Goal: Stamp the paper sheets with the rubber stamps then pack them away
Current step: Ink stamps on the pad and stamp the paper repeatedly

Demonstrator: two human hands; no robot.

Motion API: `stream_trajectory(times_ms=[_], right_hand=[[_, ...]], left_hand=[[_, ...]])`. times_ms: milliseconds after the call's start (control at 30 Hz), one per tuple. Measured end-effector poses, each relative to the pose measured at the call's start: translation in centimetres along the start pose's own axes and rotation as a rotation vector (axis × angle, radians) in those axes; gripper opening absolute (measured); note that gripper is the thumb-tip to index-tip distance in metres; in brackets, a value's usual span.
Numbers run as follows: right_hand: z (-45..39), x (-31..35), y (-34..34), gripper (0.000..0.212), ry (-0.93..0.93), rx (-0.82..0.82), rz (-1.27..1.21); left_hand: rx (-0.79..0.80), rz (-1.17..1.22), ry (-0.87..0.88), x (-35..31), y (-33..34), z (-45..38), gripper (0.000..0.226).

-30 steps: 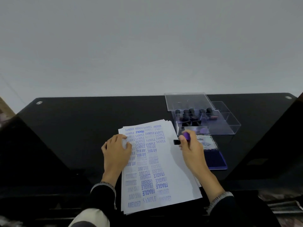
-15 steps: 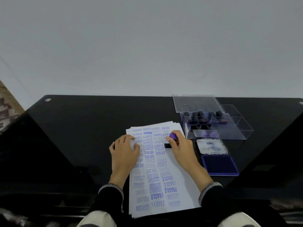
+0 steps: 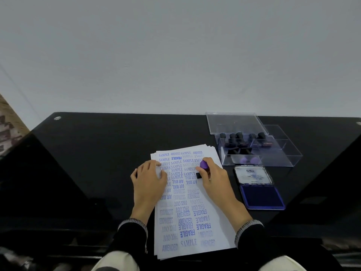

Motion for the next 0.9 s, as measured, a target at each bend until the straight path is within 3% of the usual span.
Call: stream_trajectory(times_ms=[267,533,900], right_hand=[[0.7,0.0,-0.2,0.023,-0.011,-0.063,-0.030],[-0.7,0.4,0.1,0.011,0.009,0.029,-0.009],[-0.4,0.4,0.0,0.015,0.025,0.006,-0.014]], left_hand=[[-0.003,-0.012,0.004,-0.1,0.0,0.0,0.020],[-0.005,0.001,0.004,0.0,-0.1,0.0,0.019],[-0.008,-0.003,0.007,-0.1,-0.1,0.0,0.020]])
Point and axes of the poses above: each hand's wrist, its own z-axis away from the middle knuckle, its own y-axis out of the palm, x = y × z, the point moved 9 cm from there along -z, towards the middle knuckle, and after that the axes turned 6 degrees about y, right-handed, at the moved point
